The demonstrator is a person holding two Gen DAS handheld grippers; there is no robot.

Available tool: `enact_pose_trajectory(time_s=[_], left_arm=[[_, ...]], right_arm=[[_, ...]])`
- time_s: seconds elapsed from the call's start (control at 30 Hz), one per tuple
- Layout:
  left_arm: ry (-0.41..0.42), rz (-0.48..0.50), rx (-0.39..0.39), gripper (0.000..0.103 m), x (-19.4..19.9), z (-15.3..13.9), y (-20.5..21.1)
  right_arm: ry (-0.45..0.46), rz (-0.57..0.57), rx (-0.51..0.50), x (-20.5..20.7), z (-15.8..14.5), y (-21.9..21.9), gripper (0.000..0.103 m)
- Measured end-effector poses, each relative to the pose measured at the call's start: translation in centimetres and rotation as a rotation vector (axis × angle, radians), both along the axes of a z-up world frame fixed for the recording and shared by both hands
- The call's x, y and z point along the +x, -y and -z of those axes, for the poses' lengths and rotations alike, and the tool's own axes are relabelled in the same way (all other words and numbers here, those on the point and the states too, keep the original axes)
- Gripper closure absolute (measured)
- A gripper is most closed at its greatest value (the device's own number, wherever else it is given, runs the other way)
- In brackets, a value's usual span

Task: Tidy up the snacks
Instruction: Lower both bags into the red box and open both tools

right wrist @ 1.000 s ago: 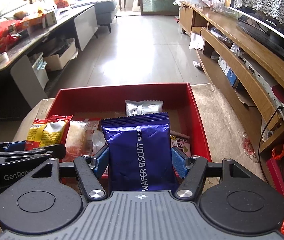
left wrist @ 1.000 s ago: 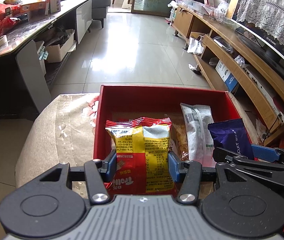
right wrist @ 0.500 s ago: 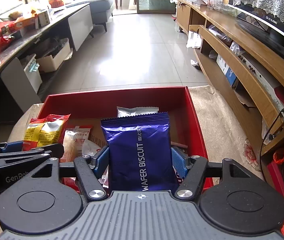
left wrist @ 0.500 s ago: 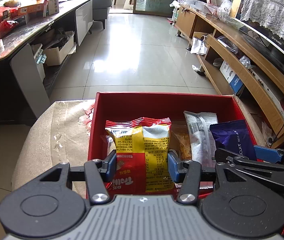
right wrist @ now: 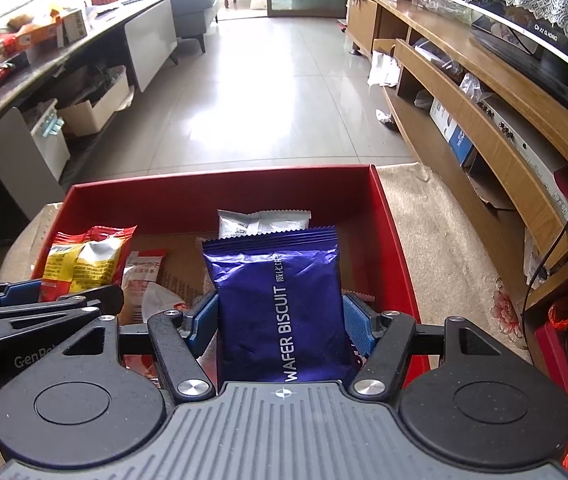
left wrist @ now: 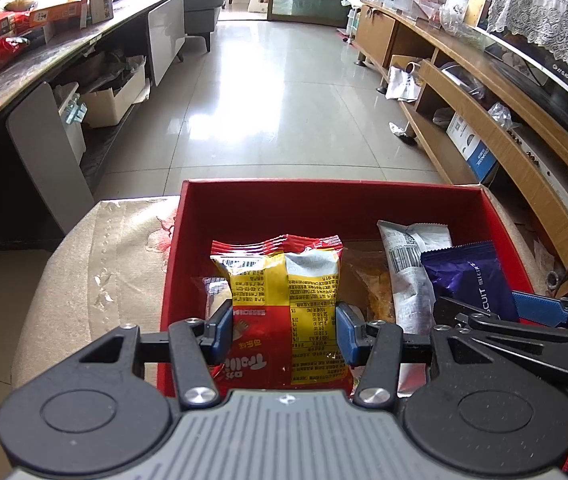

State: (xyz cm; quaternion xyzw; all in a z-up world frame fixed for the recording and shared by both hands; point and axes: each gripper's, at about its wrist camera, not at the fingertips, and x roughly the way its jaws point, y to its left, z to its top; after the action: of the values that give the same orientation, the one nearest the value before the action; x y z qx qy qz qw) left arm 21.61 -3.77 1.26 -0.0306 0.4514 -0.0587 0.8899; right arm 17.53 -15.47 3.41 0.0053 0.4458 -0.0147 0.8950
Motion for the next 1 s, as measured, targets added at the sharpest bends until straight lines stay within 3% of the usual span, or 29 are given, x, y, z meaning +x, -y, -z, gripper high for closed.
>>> enact_pose_trajectory(time_s=[0.57, 1.0], left_arm=[[-0.006, 0.005, 0.047, 0.056, 0.8, 1.1, 0.8], [0.003, 0.002, 0.051, 0.046, 0.8, 0.7, 0.5]], right_arm=[[-0.024, 0.002, -0.024, 1.1, 1.2, -0.1, 0.030], [-0.018, 0.018, -0.027, 1.0, 1.2, 0.1, 0.025]])
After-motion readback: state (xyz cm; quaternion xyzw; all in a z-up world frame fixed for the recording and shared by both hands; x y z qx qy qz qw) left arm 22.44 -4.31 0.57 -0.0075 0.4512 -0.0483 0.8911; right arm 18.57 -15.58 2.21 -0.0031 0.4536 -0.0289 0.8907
